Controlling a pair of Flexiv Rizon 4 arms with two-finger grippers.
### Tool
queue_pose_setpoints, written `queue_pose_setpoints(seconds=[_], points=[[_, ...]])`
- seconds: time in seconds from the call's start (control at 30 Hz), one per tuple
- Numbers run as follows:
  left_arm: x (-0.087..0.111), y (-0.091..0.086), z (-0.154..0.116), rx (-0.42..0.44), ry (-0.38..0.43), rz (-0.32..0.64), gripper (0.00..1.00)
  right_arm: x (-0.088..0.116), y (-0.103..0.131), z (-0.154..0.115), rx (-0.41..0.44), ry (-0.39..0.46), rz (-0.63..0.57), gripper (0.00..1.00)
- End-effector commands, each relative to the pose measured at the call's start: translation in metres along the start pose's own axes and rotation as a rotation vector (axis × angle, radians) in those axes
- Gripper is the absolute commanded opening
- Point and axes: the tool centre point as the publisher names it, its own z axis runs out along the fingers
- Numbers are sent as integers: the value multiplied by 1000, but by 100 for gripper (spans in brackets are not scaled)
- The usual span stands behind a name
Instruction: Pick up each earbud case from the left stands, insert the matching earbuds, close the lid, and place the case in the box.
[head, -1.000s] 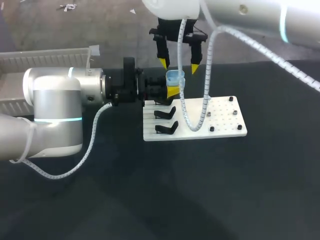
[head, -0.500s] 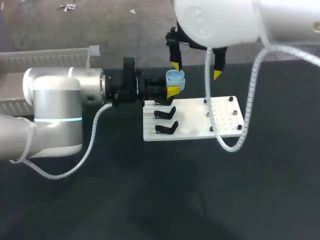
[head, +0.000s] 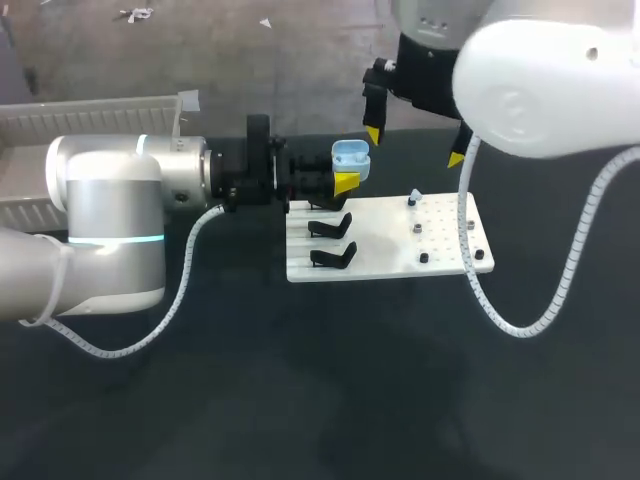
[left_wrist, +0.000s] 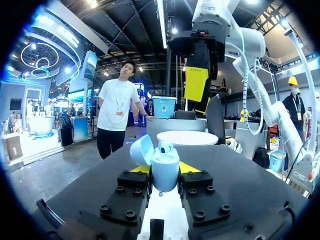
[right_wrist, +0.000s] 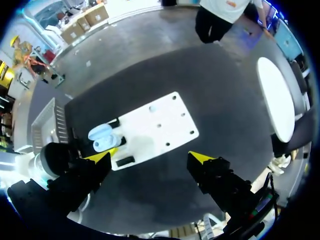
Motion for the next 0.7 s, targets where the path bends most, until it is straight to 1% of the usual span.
queue_pose_setpoints(seconds=[0.03,0.1,0.13,0.2,0.3,0.47,0.5,0.57,0.67,0.7], points=[[1,-2,0,-7,-5,5,0,3,-8,1,-37,-34,-35,100],[1,-2,0,-7,-5,5,0,0,-15,0,-68,-39,-69,100],[1,-2,0,-7,-5,5,0,-2,-17,0,-52,-42,-99,100],[1,-2,0,-7,-5,5,0,-6,-21,3,-26,-52,-103,100],[1,-2,0,-7,-5,5,0,-13,-26,8,-30,-47,-103,100],[1,-2,0,-7,-5,5,0,-24,-27,23,-38,-67,-142,100],[1,-2,0,-7,-5,5,0,-26,-28,28,-38,-59,-144,100],[1,-2,0,-7,-5,5,0,-30,-29,34,-37,-82,-162,100],[1,-2,0,-7,-5,5,0,-34,-30,48,-50,-77,-208,100],[1,-2,0,-7,-5,5,0,-36,-31,54,-42,-73,-206,100]])
